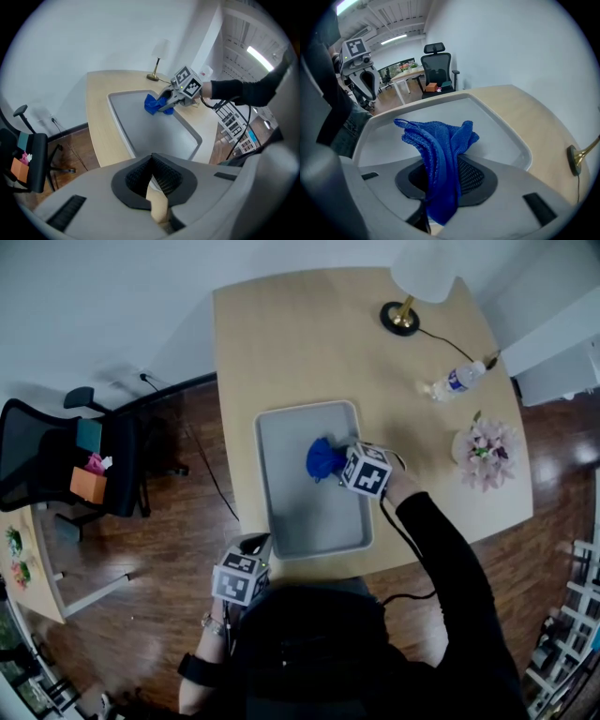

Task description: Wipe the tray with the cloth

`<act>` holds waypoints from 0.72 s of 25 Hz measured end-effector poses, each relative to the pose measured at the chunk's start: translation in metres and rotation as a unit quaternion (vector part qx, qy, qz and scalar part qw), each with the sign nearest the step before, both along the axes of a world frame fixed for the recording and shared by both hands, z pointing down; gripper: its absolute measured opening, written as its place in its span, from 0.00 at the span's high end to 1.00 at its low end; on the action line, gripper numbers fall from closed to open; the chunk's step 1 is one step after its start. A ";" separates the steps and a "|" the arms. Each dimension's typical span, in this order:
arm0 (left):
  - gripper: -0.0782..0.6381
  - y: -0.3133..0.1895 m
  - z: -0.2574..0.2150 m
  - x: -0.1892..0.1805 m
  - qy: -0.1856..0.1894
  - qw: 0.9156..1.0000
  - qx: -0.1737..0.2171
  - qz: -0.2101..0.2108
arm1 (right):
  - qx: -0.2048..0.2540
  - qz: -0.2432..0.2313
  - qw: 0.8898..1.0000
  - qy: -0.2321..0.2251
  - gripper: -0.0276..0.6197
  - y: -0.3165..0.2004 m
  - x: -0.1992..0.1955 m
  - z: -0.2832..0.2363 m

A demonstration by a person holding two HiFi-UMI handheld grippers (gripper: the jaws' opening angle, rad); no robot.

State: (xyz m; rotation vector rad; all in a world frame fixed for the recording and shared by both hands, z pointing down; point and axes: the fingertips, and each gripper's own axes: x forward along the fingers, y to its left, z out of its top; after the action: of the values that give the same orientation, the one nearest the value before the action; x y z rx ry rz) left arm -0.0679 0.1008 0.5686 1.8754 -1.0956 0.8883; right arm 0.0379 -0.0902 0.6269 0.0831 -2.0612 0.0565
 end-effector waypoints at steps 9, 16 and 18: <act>0.89 0.018 -0.003 0.030 0.007 1.000 0.003 0.024 | -0.075 -0.030 0.997 -0.019 0.75 0.146 0.023 0.000; 0.89 0.032 0.000 0.051 0.009 0.999 0.001 0.048 | -0.113 -0.026 0.993 -0.033 0.75 0.203 0.036 0.003; 0.89 0.032 -0.001 0.055 0.009 0.999 0.002 0.053 | -0.116 -0.029 0.992 -0.028 0.75 0.202 0.037 0.001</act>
State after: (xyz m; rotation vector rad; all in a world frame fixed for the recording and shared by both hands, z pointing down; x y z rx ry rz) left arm -0.0129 0.1326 0.5677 1.9571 -0.9953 0.9267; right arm 0.0749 0.1118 0.6283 -0.1234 -2.0962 0.2635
